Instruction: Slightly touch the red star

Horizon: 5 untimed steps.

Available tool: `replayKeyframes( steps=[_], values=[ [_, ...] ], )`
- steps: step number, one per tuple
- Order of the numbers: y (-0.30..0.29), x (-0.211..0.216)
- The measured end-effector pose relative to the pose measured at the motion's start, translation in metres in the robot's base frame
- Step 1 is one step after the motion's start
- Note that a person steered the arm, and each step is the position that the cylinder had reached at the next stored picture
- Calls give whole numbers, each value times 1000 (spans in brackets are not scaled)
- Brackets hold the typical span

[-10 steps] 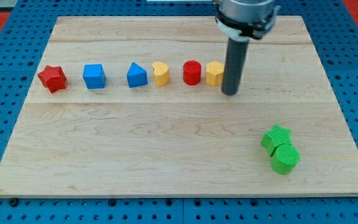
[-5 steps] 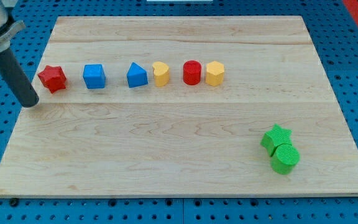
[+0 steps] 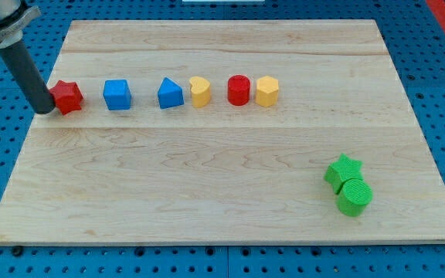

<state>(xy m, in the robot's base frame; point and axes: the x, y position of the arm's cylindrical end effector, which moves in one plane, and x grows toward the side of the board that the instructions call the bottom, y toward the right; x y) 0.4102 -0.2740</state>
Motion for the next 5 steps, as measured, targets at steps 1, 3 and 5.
replayKeyframes(
  steps=[1,3,5],
  values=[
    [0,-1],
    [33,65],
    [186,167]
  ],
)
